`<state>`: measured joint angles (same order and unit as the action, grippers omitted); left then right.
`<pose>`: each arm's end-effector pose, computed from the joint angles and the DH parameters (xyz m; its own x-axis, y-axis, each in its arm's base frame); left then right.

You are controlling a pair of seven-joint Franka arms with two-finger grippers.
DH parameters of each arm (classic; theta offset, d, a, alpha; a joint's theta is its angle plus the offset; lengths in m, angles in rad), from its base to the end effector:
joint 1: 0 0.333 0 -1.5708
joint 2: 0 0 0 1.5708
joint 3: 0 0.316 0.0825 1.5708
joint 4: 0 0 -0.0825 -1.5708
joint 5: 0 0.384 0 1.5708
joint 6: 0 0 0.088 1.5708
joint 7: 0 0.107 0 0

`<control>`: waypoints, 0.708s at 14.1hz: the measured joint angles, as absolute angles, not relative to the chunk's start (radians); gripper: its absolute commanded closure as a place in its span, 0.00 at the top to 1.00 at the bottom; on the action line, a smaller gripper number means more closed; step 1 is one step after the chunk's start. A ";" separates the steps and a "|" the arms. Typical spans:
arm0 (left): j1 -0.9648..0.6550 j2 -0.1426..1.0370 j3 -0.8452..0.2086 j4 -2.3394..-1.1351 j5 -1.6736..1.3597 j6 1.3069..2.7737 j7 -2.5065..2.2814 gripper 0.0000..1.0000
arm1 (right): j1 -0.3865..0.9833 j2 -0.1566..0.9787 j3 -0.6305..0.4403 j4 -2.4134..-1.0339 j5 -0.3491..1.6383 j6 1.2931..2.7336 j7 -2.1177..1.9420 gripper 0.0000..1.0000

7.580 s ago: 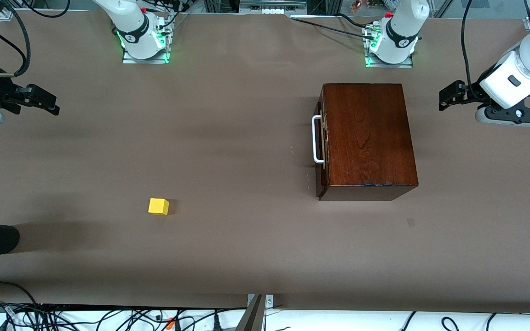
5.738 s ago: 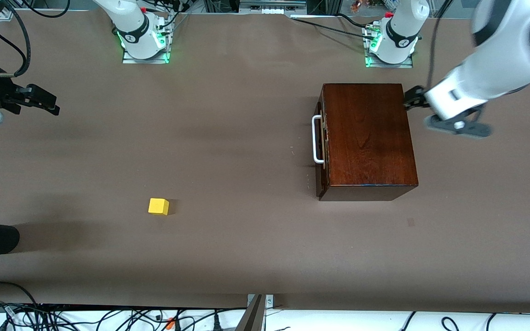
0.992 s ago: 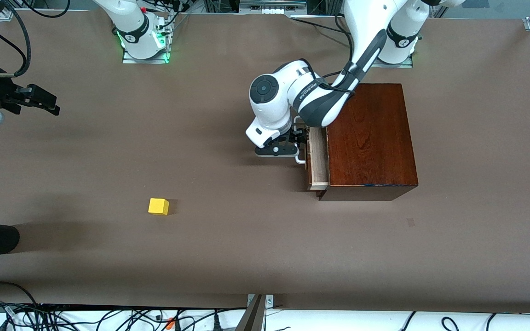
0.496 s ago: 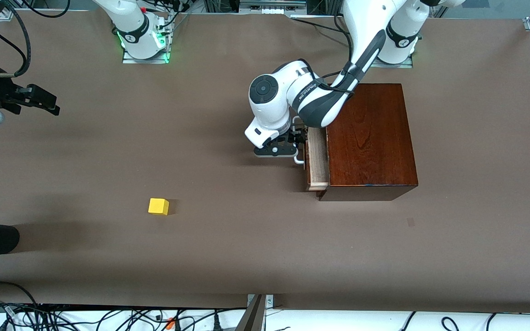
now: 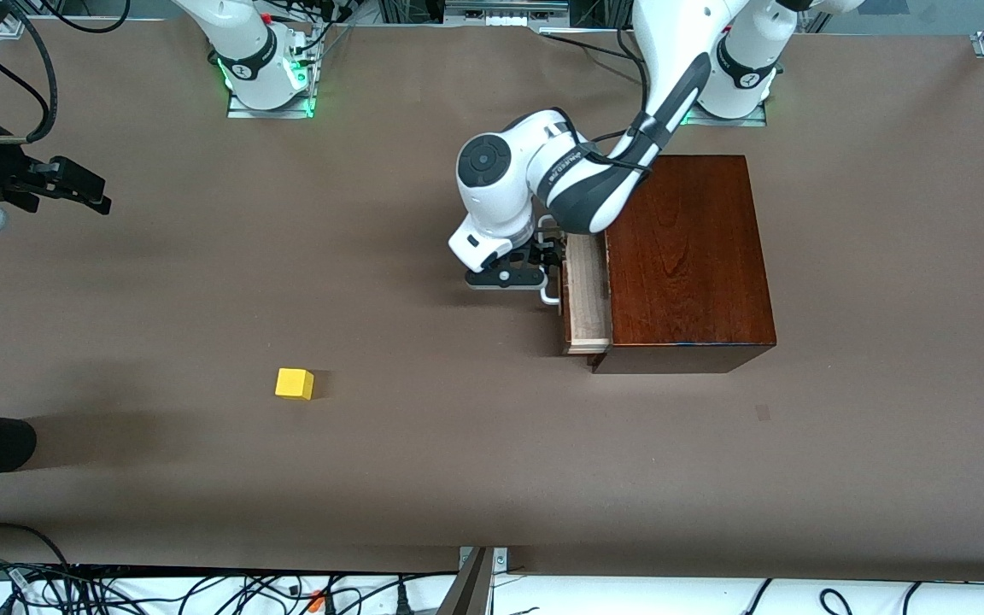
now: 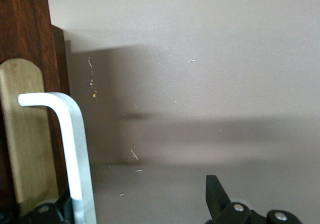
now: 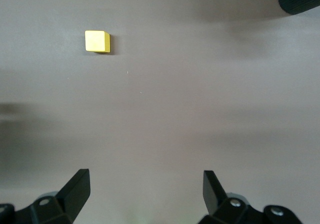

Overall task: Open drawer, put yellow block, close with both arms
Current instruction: 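Pull the drawer out of the wooden box with the left gripper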

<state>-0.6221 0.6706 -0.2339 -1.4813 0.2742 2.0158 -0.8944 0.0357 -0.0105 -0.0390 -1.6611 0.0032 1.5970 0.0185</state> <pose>0.4916 -0.5011 0.2790 0.9986 -0.0533 -0.0057 -0.0536 -0.9878 -0.1465 0.5507 -0.0016 0.5899 0.9983 -0.0219 -0.0536 -0.0220 -0.9998 -0.0026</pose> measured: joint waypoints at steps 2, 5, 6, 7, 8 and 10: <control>-0.631 0.677 -0.234 -1.468 0.278 2.017 -0.895 1.00 | 0.036 -0.010 -0.039 -1.661 0.003 1.597 0.019 1.00; -0.633 0.682 -0.237 -1.443 0.274 1.997 -0.895 1.00 | 0.036 -0.010 -0.039 -1.661 0.003 1.597 0.019 1.00; -0.633 0.688 -0.238 -1.432 0.272 1.984 -0.895 1.00 | 0.036 -0.010 -0.039 -1.661 0.003 1.597 0.019 1.00; -0.633 0.696 -0.240 -1.418 0.272 1.967 -0.895 1.00 | 0.036 -0.010 -0.039 -1.661 0.003 1.597 0.019 1.00; -0.633 0.703 -0.241 -1.404 0.272 1.950 -0.894 1.00 | 0.036 -0.010 -0.039 -1.661 0.003 1.597 0.019 1.00; -0.633 0.707 -0.247 -1.389 0.283 1.922 -0.888 1.00 | 0.036 -0.010 -0.039 -1.661 0.003 1.597 0.019 1.00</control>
<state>-0.6329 0.7065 -0.2472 -1.3888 0.2830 1.9224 -0.8882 0.0358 -0.0104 -0.0389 -1.6611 0.0032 1.5970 0.0185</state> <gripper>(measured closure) 0.000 0.000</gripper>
